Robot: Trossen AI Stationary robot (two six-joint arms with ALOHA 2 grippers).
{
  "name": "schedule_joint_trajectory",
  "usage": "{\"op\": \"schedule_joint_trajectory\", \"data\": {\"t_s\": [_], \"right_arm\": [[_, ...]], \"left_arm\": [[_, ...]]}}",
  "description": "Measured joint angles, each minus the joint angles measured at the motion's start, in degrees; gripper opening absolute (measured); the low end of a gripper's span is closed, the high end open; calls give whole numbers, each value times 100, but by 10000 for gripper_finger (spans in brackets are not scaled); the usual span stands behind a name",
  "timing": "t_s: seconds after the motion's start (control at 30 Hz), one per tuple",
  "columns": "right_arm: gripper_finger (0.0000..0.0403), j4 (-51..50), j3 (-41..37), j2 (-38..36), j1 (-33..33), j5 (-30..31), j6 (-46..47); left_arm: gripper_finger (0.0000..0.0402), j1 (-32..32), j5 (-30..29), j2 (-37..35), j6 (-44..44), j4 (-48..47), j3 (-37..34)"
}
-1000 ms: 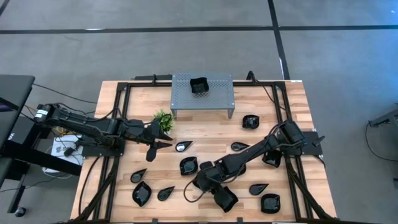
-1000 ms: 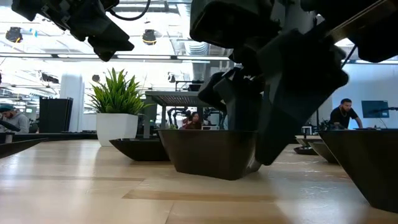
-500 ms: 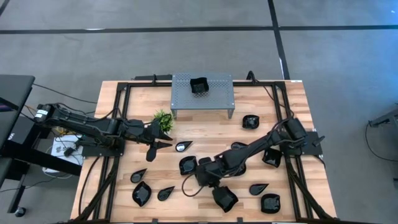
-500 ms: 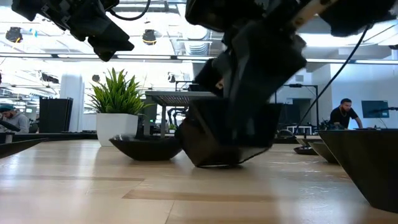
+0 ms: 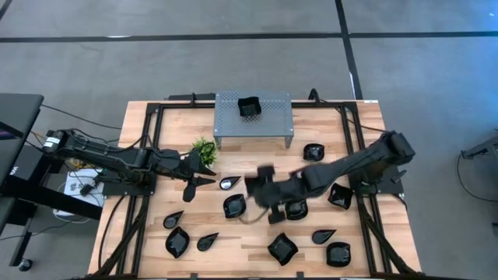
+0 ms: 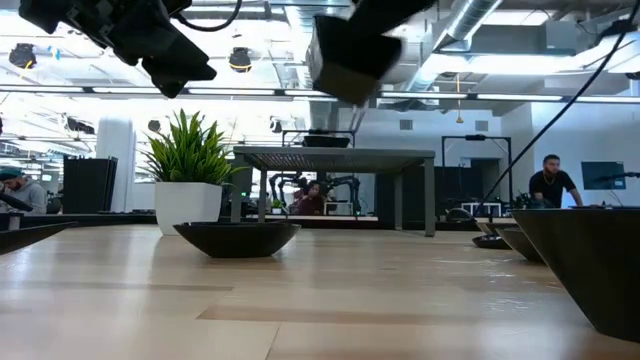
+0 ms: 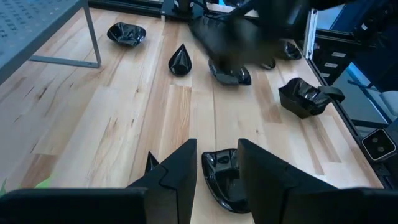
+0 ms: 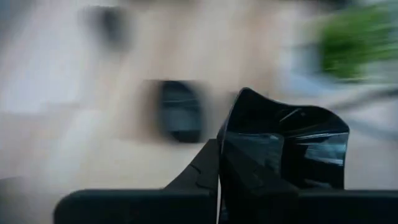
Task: Pick & Place Mini shaped plates
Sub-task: Stack the black distorted square plate on top of the black distorted square plate on the shelf
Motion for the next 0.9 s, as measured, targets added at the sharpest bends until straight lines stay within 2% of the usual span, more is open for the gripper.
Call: {"op": "schedule_joint_trajectory", "data": {"t_s": [0.07,0.17,0.3,0.5,0.9], "right_arm": [[2,97,0,-119,-279,771,-643],[2,442,0,-212,-888,892,-1711],[1,1160,0,-191,-1812,497,-2653],[1,1252,-9,-113,-2948,-363,-3262],[2,1381,-9,8,-4131,-2100,-3671]], "left_arm": [[118,2,1,0,3,30,1],[118,0,0,0,3,63,1],[118,2,0,0,3,115,1],[118,2,0,1,3,199,1],[118,4,0,1,4,365,1]]}}
